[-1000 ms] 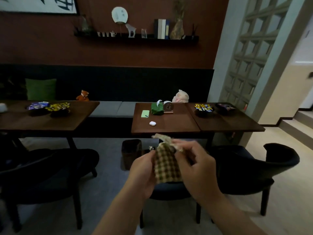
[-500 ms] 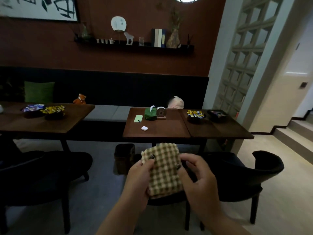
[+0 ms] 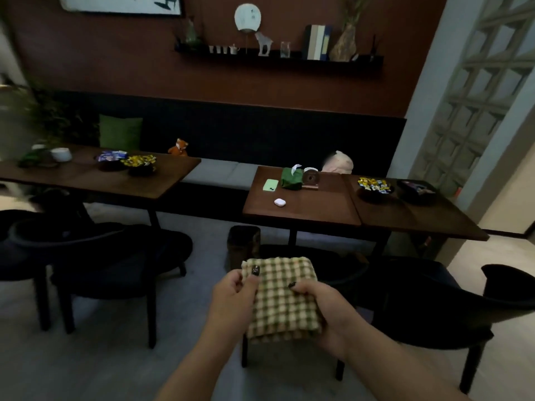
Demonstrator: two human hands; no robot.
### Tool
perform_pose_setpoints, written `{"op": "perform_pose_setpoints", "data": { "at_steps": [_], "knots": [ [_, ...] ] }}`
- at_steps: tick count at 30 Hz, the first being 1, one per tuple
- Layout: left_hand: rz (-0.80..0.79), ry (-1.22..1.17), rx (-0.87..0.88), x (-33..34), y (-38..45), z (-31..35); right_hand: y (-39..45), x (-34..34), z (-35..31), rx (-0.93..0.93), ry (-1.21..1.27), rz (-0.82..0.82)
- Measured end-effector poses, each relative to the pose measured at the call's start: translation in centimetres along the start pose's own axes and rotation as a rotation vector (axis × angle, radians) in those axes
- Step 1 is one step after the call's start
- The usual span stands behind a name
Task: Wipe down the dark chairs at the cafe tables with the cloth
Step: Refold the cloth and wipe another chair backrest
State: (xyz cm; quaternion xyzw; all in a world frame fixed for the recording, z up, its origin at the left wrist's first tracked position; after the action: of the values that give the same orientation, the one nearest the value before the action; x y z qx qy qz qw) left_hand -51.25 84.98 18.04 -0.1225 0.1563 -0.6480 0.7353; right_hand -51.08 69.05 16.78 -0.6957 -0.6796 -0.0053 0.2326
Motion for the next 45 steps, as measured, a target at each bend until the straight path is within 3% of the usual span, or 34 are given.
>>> {"op": "perform_pose_setpoints", "data": {
  "at_steps": [10,16,22,28,37,45],
  "knots": [
    [0.061,-0.165,-0.117,-18.2,8.9,-0.2,8.5,16.5,5.1,0.053,0.140,0.063],
    [0.145,-0.093,-0.093,-31.5,15.6,0.6,14.0,27.4,9.0,0.049,0.175,0.040],
    [0.187,-0.075,-0.121,-40.7,21.6,1.7,20.2,33.7,11.5,0.066,0.098,0.086],
    [0.210,-0.077,-0.181,-44.9,31.5,2.2,31.2,36.5,13.0,-0.003,-0.031,0.155],
    [0.168,0.028,-0.288,-48.4,49.8,2.8,49.4,41.4,15.7,0.046,-0.268,0.240],
    [0.060,0.153,-0.401,-50.6,63.2,-2.3,57.8,49.2,18.6,-0.247,-0.568,0.244]
  ]
}}
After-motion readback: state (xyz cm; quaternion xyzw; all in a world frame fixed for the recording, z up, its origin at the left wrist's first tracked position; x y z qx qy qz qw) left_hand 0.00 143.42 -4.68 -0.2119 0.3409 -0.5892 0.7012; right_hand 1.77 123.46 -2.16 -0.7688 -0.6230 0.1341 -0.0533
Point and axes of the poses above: each hand's wrist, its own y-axis towards the middle knuckle, its own x-axis out of the palm, z = x × y, the point moved 2 cm from there along y, towards the middle knuckle, and after that the axes turned 13 degrees about -x, right-handed, at the moved point
